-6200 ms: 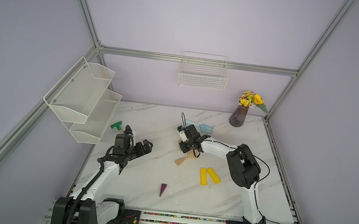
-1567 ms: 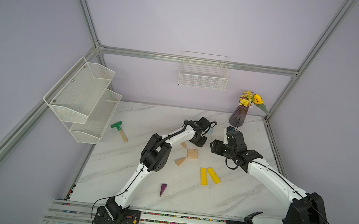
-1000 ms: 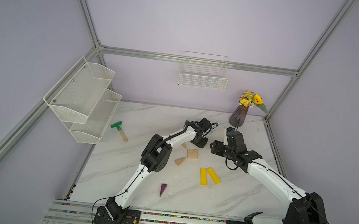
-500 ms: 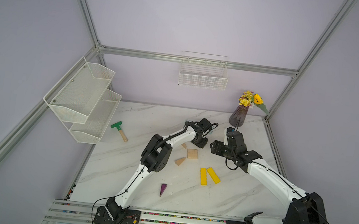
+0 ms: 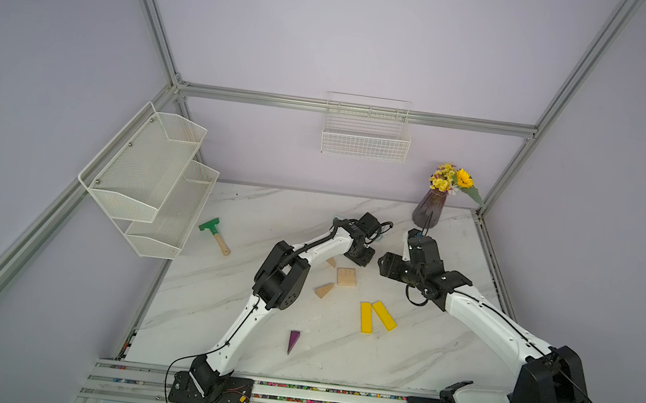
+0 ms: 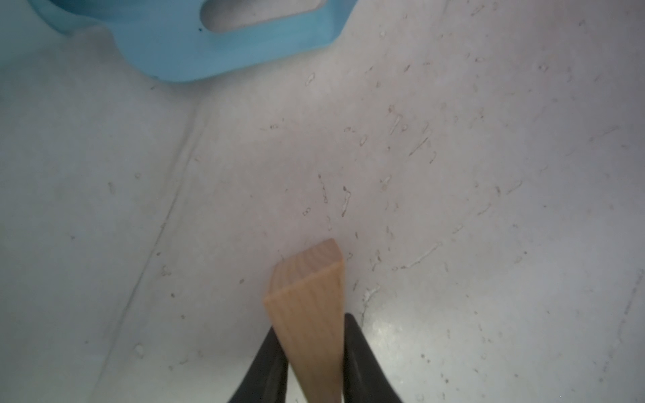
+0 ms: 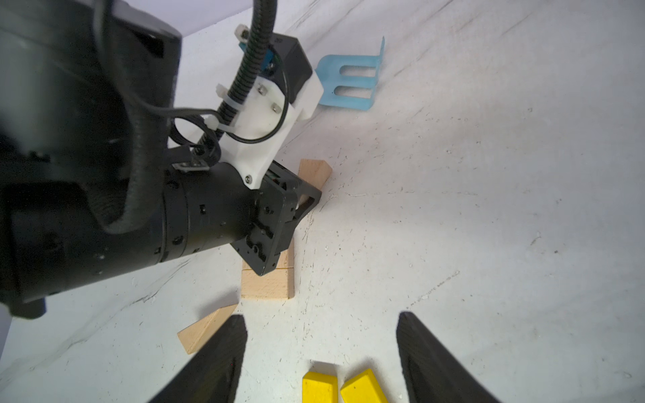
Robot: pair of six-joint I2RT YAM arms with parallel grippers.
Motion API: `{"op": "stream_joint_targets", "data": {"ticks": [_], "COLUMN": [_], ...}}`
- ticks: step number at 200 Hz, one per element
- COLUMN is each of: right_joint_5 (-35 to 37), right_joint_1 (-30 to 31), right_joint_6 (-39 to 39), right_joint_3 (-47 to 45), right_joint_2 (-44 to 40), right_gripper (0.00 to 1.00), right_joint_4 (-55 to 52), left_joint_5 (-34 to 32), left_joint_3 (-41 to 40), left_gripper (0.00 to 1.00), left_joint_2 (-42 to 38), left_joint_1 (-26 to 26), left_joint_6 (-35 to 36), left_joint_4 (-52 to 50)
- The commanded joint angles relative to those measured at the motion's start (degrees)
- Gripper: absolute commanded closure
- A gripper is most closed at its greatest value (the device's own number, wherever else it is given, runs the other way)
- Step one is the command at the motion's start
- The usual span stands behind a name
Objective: Assemble a small pinwheel with building blocks
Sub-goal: Assemble the building block at the center of the board.
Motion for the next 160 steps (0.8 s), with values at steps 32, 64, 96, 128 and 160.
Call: {"op": "stream_joint_targets", "data": {"ticks": [32, 64, 96, 128, 160], "right_joint_5": [-0.7, -0.8, -0.8, -0.9, -0.9], "right_joint_1": [-0.3, -0.3, -0.3, -0.3, -0.3], "right_joint_6": [0.3, 0.4, 0.4, 0.4, 0.4], "right_joint_3": [-0.3, -0.4, -0.4, -0.1, 0.2], "right_joint_2": [0.1, 0.2, 0.2, 0.4, 0.5], "right_gripper": [0.28, 0.28, 0.28, 0.28, 0.28], "right_joint_4": [1.3, 1.3, 1.3, 1.3, 1.1], "left_joint_5": [-1.8, -1.7, -1.5, -1.1, 0.2], "left_joint_3": [-2.7, -3.2, -4.3, -4.2, -4.2], "left_gripper": [0.64, 0.71, 0.73, 0.71, 0.61], "left_joint_2": [-2.3, -2.5, -2.9, -2.8, -3.2], "left_joint_1": [0.1, 0.1, 0.2, 0.3, 0.3], "left_joint_6": [1.0, 1.1, 1.2, 0.9, -0.2], "left_joint_4": [-0.9, -0.9, -0.4, 0.0, 0.4]}}
